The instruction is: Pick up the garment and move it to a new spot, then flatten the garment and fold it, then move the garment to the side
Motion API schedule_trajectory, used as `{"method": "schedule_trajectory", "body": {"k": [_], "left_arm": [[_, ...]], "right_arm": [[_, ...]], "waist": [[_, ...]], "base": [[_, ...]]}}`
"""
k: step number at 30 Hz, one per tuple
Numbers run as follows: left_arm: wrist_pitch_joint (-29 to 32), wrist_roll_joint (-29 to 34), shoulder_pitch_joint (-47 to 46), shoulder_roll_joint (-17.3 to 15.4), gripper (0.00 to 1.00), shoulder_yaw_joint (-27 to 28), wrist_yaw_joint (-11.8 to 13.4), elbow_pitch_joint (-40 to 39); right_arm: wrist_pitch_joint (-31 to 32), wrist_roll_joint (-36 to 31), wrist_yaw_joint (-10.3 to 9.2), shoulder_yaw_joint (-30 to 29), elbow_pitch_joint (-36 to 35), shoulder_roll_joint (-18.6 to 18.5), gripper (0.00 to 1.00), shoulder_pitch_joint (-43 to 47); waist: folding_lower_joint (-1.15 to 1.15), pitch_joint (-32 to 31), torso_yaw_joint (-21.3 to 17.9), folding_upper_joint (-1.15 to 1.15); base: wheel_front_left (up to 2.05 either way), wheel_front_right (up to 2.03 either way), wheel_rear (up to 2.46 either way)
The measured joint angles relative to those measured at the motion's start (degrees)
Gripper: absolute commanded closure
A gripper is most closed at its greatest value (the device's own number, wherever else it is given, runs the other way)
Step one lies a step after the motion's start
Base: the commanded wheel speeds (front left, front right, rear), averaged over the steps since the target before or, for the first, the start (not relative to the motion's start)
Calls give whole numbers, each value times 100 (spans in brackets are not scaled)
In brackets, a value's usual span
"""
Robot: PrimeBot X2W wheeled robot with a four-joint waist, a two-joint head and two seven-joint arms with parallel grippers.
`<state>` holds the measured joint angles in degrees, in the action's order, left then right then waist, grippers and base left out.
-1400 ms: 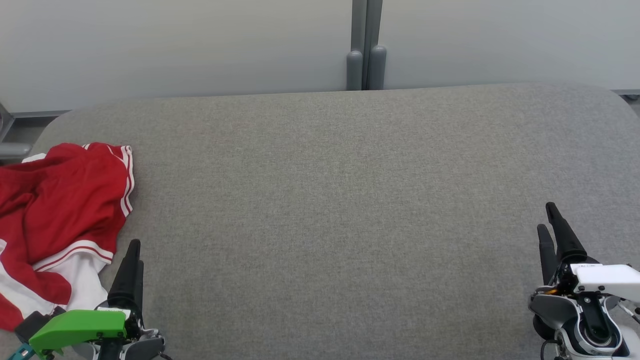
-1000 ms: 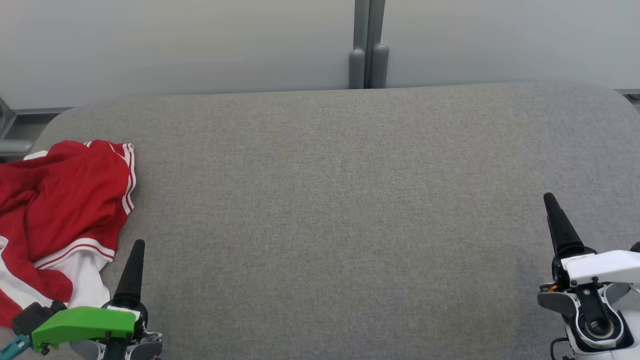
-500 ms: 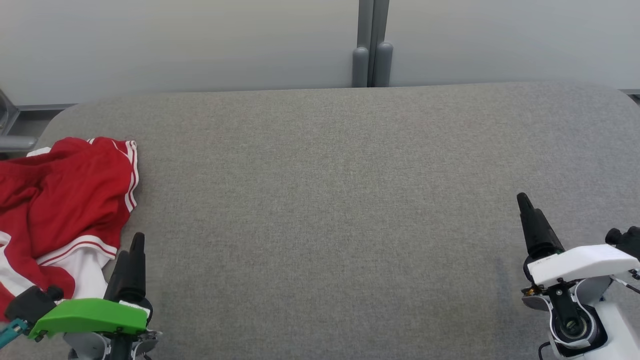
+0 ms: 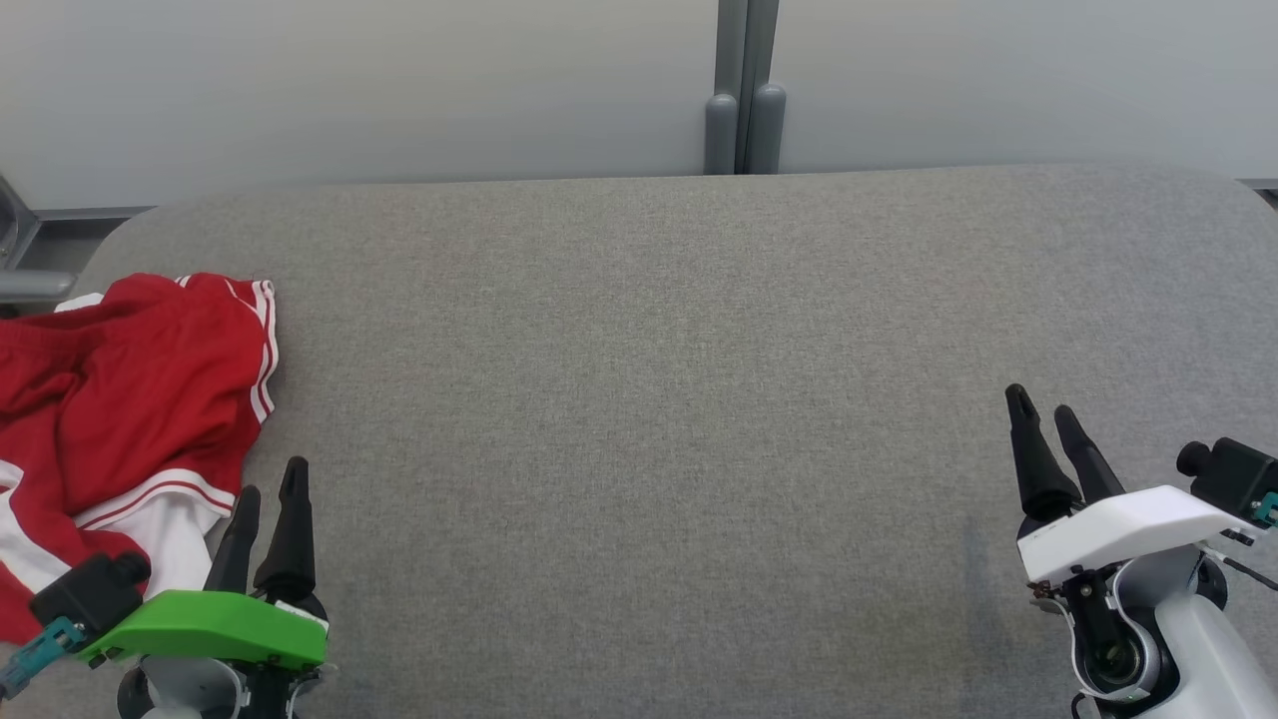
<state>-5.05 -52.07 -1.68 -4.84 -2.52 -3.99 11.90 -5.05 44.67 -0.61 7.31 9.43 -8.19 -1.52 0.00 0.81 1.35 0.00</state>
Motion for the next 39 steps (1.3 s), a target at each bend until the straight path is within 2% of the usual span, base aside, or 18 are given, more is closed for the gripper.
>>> {"method": "schedule_trajectory", "body": {"k": [28, 39], "left_arm": [[-568, 2293, 166, 0, 0, -129, -12, -256], [-771, 3182, 168, -1, 0, -141, -89, -313]], "right_arm": [[-560, -2346, -356, 602, -203, -243, 0, 210], [-762, -3259, -491, 824, -328, -299, 0, 211]], "waist": [[0, 52, -70, 0], [0, 95, -146, 0]], "base": [[0, 0, 0], [0, 0, 0]]}}
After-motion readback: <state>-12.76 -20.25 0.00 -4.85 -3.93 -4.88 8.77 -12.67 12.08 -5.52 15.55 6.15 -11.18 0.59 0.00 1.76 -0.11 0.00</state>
